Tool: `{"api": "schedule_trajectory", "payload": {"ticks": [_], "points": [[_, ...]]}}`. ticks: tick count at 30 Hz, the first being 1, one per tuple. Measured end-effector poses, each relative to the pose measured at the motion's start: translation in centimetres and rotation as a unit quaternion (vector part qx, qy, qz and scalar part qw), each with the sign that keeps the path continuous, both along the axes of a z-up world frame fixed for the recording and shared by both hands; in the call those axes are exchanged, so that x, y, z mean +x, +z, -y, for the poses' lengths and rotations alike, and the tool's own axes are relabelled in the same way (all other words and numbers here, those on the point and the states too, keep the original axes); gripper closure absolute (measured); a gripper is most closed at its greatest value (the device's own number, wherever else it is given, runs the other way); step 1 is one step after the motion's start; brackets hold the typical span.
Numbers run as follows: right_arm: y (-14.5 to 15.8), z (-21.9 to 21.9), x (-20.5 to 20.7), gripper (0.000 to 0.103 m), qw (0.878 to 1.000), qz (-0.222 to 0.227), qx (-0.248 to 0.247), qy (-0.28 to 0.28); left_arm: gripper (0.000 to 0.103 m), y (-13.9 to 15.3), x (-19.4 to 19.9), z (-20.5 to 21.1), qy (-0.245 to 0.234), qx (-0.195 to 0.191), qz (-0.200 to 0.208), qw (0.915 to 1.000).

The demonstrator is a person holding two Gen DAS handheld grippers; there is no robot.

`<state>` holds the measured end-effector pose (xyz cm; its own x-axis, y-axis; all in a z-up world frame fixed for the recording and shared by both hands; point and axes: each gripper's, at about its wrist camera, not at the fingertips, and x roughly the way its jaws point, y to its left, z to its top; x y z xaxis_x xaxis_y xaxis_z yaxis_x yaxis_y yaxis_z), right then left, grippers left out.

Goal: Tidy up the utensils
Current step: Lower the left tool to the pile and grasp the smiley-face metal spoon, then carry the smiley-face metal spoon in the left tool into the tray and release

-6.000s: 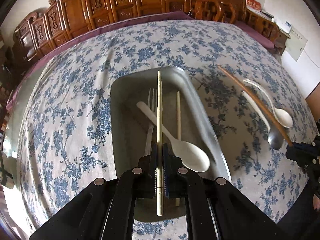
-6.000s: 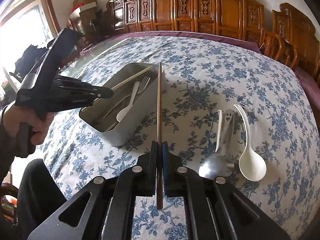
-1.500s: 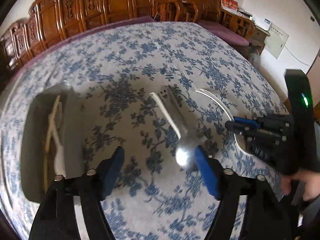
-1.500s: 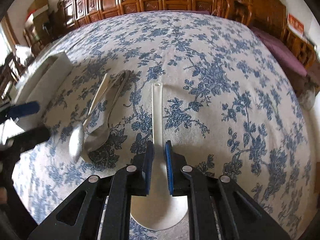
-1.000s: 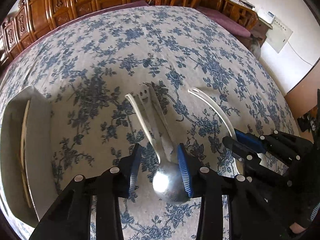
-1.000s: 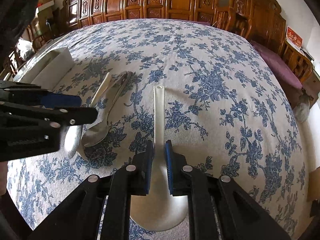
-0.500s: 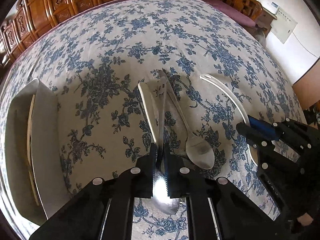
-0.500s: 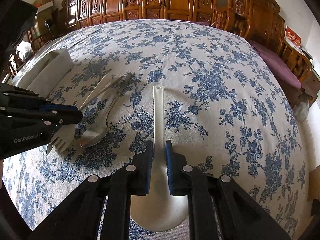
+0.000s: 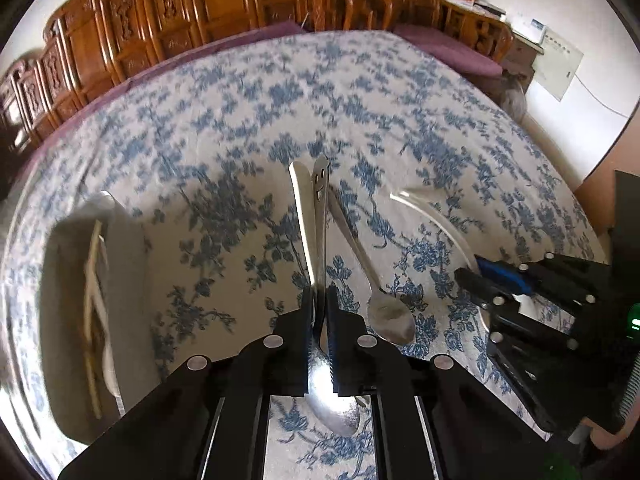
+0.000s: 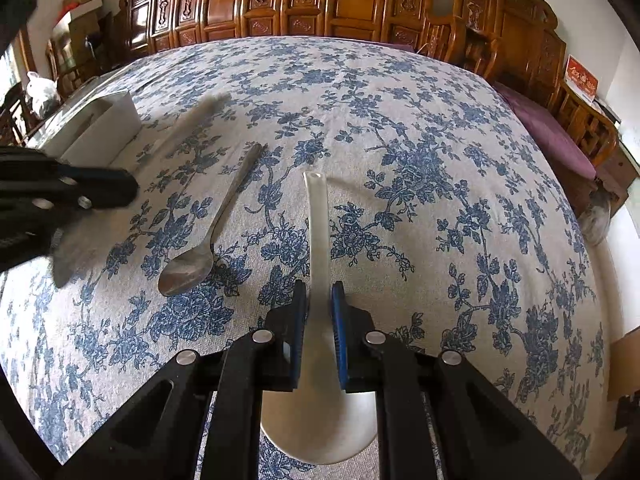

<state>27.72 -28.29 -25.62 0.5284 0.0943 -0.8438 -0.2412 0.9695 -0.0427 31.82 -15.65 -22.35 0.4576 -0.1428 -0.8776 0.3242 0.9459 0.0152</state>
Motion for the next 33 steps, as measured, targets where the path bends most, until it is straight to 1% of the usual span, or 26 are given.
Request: {"api": "schedule_trajectory", "payload": {"ticks": [2,4,6,10,14,22,26,33], "points": [[0.1,-0.2,0.1,0.089,1.0,-0.004,-0.006,0.0,0.098,0.6,-0.1,-0.3,-0.003,-0.012,-0.005,0.9999],[0.1,-0.2,0.3,0.089,1.0,-0.01,-0.005,-0.002,0.098,0.7,-0.1,-0.4,-0.002,-0.016,-0.011,0.9998],[0.1,-0.2,0.4,0.09,1.0,-0.012,-0.005,-0.003,0.098,0.1,0.1,-0.5,-0.004,-0.015,-0.024,0.9996],[0.1,-0.4,0.6,0.09,1.0,-0.011,-0.013,0.001,0.098,-2.1,0.3,-0.8,-0.002,-0.004,-0.05,0.9987],[0.1,-0.5,0.5,0.09,1.0,-0.009,-0.017,0.005,0.097,-3.1,0.2,-1.5,0.004,0.005,-0.057,0.9983],[0.1,-0.7,0.2,0.09,1.0,-0.004,-0.025,0.007,0.096,-3.3,0.2,-3.7,0.011,0.025,-0.051,0.9983],[0.1,-0.7,0.2,0.09,1.0,-0.003,-0.026,0.007,0.096,-3.2,0.2,-4.7,0.019,0.029,-0.048,0.9983],[0.1,-0.7,0.2,0.09,1.0,-0.004,-0.026,0.008,0.097,-3.3,0.3,-4.8,0.007,0.042,-0.047,0.998]]}}
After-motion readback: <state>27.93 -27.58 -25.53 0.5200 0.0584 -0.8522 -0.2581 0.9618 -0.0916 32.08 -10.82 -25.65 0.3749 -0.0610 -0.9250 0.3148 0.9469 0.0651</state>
